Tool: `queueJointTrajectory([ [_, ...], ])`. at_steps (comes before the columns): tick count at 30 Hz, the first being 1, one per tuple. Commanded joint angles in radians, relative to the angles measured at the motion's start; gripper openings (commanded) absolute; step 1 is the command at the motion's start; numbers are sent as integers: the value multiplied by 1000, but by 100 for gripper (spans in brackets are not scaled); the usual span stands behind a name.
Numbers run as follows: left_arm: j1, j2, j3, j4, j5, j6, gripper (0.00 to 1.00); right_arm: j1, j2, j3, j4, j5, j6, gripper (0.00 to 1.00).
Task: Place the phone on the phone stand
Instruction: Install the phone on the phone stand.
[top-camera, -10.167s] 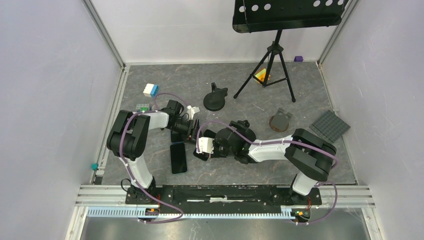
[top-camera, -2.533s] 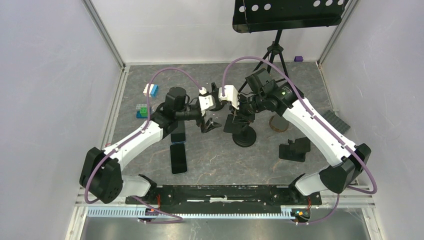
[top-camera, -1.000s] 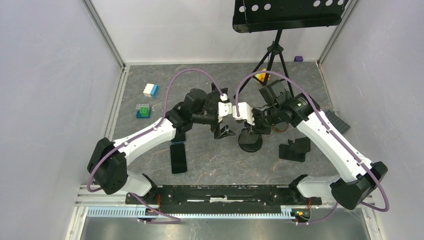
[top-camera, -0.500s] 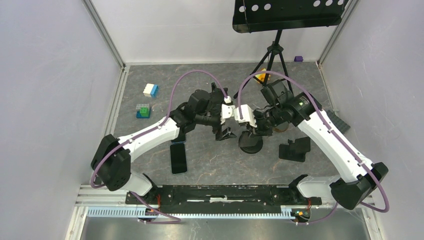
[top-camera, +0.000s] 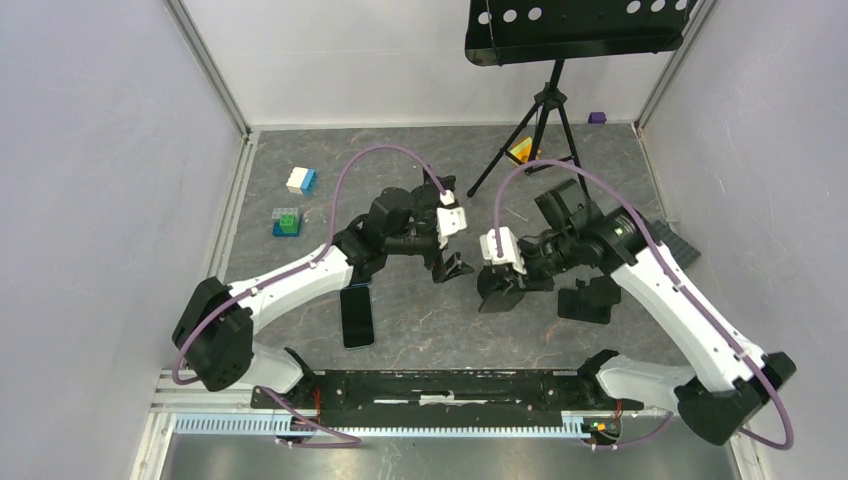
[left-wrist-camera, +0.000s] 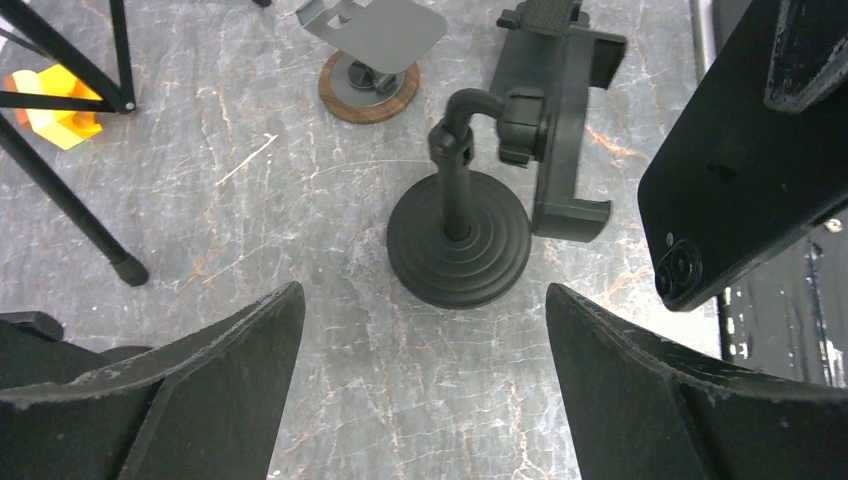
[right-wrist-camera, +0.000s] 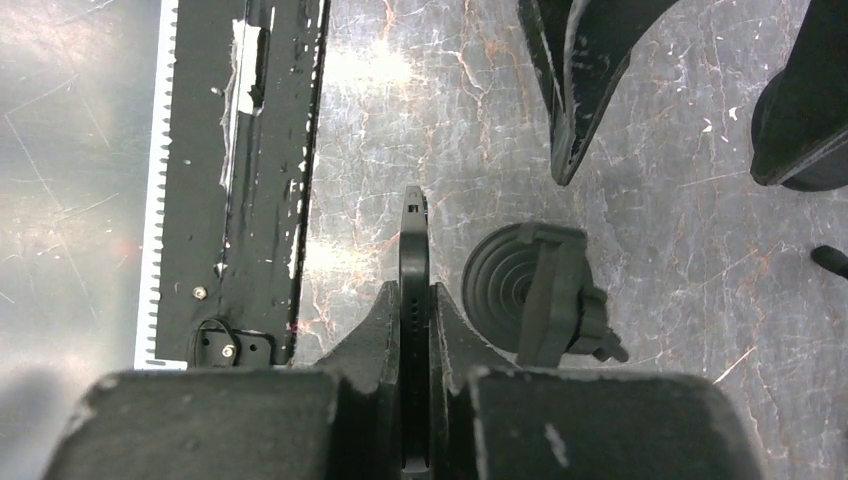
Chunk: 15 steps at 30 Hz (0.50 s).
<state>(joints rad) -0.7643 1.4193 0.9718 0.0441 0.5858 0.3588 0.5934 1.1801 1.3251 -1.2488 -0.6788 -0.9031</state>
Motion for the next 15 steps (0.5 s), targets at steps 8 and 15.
queueJointTrajectory([
  [8,-95,-78,-74,165,-105,-183,86,-20,-175,-133,108,49,119,0],
  [15,-189,-96,-68,130,-205,-228,83,-31,-150,-126,103,58,113,0],
])
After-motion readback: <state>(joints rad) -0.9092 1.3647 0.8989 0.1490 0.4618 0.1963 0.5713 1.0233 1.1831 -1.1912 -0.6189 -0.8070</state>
